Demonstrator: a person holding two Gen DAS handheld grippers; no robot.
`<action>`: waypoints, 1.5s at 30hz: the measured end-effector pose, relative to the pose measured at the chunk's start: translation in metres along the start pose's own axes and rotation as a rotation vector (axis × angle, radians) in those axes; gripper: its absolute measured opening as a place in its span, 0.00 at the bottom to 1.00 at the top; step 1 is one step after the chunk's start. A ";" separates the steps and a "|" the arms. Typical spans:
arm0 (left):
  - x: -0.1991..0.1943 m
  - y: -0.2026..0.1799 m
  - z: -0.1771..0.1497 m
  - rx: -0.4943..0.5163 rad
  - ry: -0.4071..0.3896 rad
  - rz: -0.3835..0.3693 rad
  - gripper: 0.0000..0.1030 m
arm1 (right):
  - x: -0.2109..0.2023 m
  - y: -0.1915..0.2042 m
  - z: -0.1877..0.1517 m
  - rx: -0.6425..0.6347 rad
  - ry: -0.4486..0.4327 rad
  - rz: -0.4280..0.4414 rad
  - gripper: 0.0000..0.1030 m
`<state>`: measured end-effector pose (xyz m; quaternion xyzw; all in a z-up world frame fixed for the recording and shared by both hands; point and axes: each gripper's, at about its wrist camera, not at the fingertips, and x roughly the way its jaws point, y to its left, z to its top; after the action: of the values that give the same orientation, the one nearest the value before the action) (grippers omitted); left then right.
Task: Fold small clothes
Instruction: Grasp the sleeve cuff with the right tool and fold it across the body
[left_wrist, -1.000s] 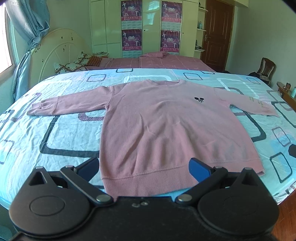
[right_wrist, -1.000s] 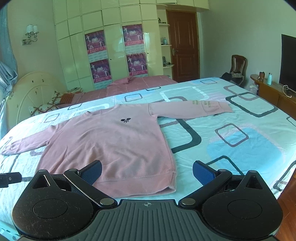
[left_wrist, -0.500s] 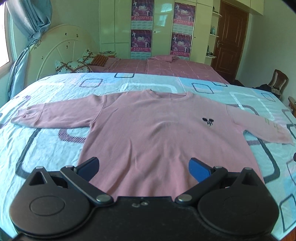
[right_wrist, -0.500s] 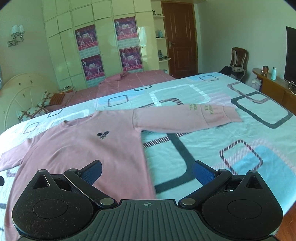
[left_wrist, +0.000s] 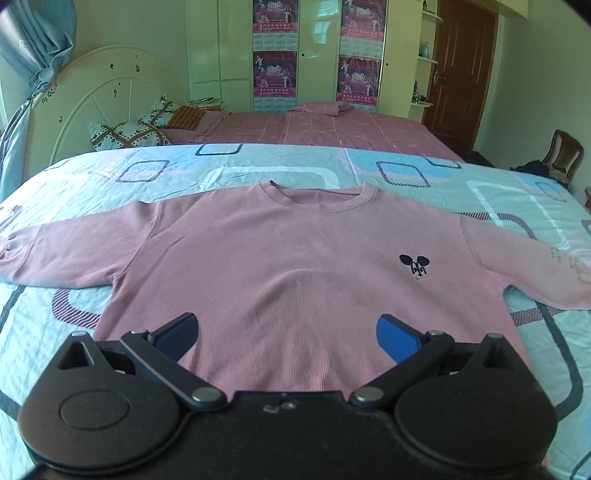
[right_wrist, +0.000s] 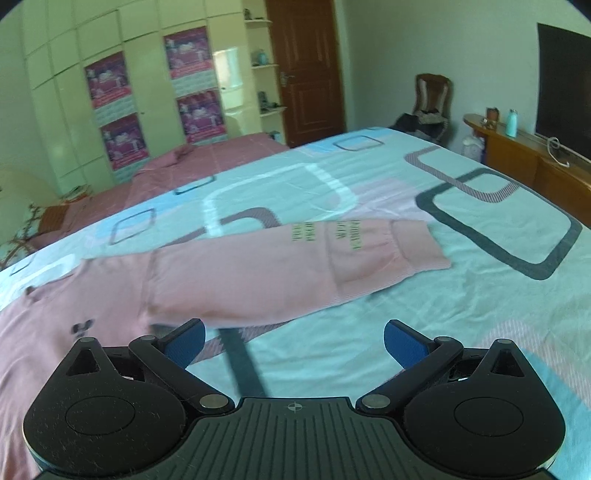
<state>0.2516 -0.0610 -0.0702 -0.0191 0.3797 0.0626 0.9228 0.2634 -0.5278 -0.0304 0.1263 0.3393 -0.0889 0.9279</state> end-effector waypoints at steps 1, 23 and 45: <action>0.005 -0.001 0.001 0.004 0.007 0.006 0.99 | 0.009 -0.008 0.003 0.014 0.005 -0.013 0.99; 0.053 0.032 0.020 -0.064 0.093 0.022 0.90 | 0.127 -0.107 0.033 0.361 0.083 -0.119 0.11; 0.091 0.098 0.058 -0.086 0.062 -0.056 0.80 | 0.080 0.258 0.027 -0.154 -0.032 0.436 0.04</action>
<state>0.3435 0.0501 -0.0924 -0.0715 0.4043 0.0524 0.9103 0.4042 -0.2965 -0.0178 0.1241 0.2948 0.1379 0.9374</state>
